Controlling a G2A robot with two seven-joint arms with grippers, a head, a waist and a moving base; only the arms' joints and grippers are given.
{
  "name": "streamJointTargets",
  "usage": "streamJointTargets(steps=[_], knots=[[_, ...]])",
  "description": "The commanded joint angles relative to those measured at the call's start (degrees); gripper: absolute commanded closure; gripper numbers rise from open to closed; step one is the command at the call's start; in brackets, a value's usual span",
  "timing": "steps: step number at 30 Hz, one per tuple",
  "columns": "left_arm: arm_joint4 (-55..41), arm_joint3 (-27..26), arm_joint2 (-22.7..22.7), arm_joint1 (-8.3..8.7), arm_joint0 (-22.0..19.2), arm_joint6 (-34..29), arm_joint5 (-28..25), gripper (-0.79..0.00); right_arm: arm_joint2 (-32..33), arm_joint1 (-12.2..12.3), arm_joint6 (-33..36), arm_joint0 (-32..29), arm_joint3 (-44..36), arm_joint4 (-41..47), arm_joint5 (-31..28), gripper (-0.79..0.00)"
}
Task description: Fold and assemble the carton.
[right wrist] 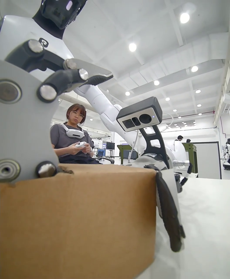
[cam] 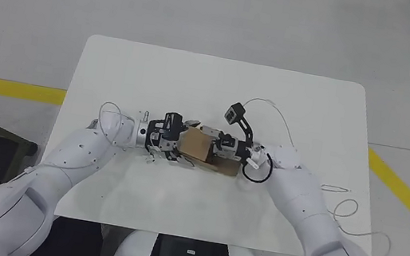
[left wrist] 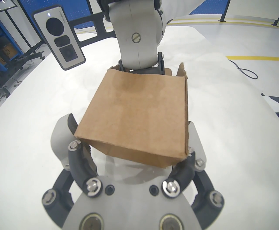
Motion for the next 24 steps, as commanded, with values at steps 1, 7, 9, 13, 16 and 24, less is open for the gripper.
streamJointTargets(steps=[1,7,9,13,16,24], knots=[[0.0,0.0,0.0,0.06,0.0,0.0,0.0,-0.785,0.0,-0.2,0.0,0.1,0.5,0.0,0.0,-0.785],[-0.2,-0.4,-0.1,0.07,0.2,-0.5,0.1,-0.785,0.5,-0.1,0.2,0.2,0.5,-0.7,0.2,-0.785],[-0.5,-0.6,-0.1,-0.01,0.2,-0.9,0.2,-0.785,0.9,0.1,0.3,0.1,0.1,-1.2,0.3,-0.785],[-0.8,-0.9,-0.2,-0.12,0.3,-2.2,0.9,-0.785,1.7,0.9,0.1,-0.2,-1.2,-3.2,0.1,-0.785],[-0.6,-0.4,-0.8,0.21,0.1,-2.1,1.4,-0.785,2.3,1.6,0.0,-0.5,-1.9,-4.9,0.0,-0.785],[1.7,1.3,-2.6,2.56,0.0,1.3,0.6,-0.785,4.5,3.6,0.6,-0.8,-3.6,-8.1,0.6,-0.785]])
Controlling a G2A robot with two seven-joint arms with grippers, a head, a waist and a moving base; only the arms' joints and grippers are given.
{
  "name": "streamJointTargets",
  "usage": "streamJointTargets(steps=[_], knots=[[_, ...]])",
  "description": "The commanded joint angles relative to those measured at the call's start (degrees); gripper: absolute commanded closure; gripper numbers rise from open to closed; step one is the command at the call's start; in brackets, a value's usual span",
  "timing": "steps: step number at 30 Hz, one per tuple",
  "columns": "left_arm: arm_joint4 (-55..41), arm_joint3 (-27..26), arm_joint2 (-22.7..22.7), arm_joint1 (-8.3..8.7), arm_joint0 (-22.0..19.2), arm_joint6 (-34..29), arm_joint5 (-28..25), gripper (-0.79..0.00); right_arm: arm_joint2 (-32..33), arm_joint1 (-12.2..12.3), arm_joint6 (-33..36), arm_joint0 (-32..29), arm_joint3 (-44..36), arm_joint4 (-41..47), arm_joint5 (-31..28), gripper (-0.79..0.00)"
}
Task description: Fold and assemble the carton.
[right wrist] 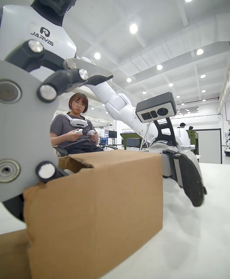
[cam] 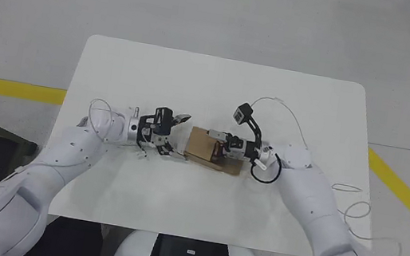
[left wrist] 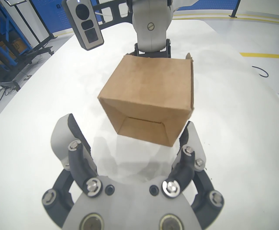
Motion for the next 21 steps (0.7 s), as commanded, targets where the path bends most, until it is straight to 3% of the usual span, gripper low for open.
streamJointTargets(steps=[1,11,21], knots=[[0.6,-0.3,-0.3,0.67,0.1,0.4,0.1,-0.785,0.6,0.4,0.1,-0.1,-0.4,-0.4,0.1,-0.785],[0.4,-6.6,-0.3,3.06,1.7,-1.6,-1.9,-0.785,3.7,2.5,0.4,0.0,-3.0,-2.8,0.4,-0.785],[-5.6,-9.3,-1.4,2.63,2.7,-6.8,-3.2,-0.785,6.5,5.2,0.9,-1.6,-6.4,-8.6,0.9,-0.785]])
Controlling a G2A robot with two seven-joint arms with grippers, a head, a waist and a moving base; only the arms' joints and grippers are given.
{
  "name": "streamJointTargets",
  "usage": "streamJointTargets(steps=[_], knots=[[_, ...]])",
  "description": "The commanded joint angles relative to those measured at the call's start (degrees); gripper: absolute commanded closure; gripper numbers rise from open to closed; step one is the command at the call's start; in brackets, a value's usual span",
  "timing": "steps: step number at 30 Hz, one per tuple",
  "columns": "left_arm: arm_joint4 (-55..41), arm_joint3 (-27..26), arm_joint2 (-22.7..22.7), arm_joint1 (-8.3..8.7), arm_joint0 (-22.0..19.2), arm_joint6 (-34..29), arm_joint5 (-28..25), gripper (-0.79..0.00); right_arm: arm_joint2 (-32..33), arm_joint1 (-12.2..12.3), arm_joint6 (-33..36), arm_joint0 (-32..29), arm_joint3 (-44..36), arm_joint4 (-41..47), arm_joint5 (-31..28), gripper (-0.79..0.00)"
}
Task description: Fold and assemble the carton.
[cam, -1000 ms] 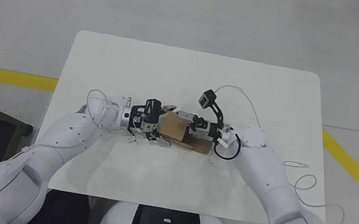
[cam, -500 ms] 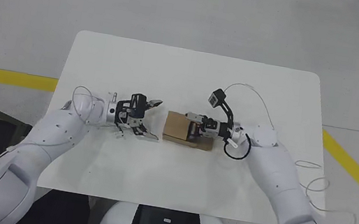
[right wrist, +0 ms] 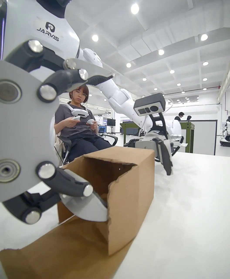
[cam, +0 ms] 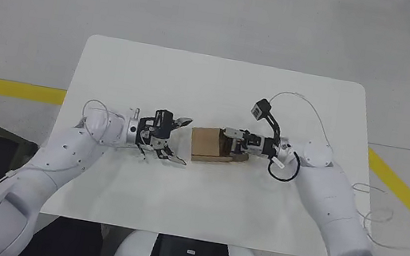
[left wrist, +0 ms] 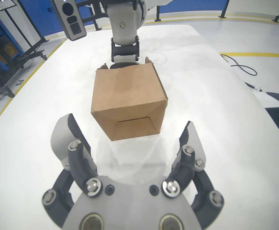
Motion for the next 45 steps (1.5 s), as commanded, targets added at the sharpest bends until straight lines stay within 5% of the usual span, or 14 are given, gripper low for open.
streamJointTargets(steps=[1,8,9,11,12,28,45], knots=[[-1.7,-0.4,-0.2,-0.27,0.2,-1.7,-0.2,-0.785,0.8,0.7,-0.3,-0.7,-1.3,-1.5,-0.3,-0.785],[-4.7,-1.5,-0.2,-1.02,0.8,-5.9,-0.9,-0.785,5.6,3.4,-2.6,-4.9,-10.3,-5.7,-0.8,-0.785],[-5.2,-1.6,-0.2,-1.11,0.9,-6.4,-0.9,-0.785,6.4,3.8,-3.2,-5.7,-12.0,-6.9,-0.7,-0.391],[-6.1,-1.6,-0.4,-1.3,1.0,-7.3,-0.8,-0.785,7.8,4.6,-4.6,-7.6,-15.7,-9.0,0.2,-0.083],[-6.6,-1.7,-0.5,-1.39,1.0,-7.6,-0.7,-0.785,8.5,5.0,-5.4,-8.5,-17.6,-10.4,0.8,0.0],[-10.6,-1.8,-1.4,-2.48,1.4,-11.6,-0.1,-0.785,13.8,8.8,-10.5,-22.5,-39.6,-24.3,10.3,0.0],[-10.3,-0.9,-1.0,-3.58,0.4,-12.8,-1.3,-0.785,10.2,8.8,-18.5,-19.6,-35.4,-32.0,15.4,0.0]])
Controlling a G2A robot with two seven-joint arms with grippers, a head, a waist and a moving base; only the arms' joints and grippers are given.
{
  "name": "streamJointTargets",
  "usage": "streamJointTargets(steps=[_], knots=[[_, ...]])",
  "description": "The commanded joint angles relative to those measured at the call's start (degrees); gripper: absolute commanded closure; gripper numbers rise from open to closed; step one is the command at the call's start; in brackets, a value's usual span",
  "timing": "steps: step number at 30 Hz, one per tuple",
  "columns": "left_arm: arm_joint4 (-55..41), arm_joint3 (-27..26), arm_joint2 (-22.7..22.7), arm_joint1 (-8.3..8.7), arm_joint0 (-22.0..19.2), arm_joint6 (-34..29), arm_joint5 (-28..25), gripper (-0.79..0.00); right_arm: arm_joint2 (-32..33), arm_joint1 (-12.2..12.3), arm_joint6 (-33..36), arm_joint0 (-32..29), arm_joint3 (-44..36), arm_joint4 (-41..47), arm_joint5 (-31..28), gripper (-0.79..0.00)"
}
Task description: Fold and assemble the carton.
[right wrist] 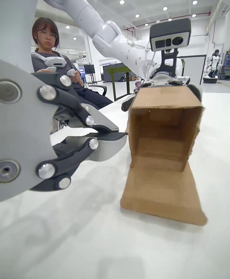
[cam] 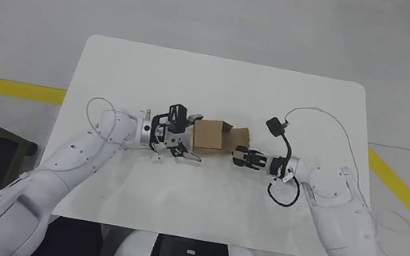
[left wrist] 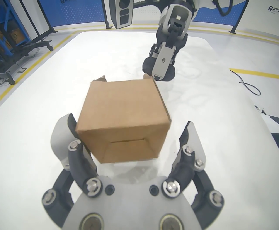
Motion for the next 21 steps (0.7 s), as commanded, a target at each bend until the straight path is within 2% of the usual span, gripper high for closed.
streamJointTargets(steps=[1,13,21], knots=[[0.3,0.2,0.3,-0.18,-0.2,-0.1,-0.3,-0.785,-0.5,-0.1,-0.3,0.6,0.7,0.1,-0.3,0.0],[0.8,2.4,0.7,-1.1,-1.4,0.4,-0.2,-0.785,-0.2,0.6,-2.3,0.4,-0.8,-2.9,-0.2,0.0],[1.1,3.9,1.9,-2.18,-2.6,0.7,-1.7,-0.785,-2.3,0.1,-3.7,2.5,0.9,-2.2,-0.5,0.0]])
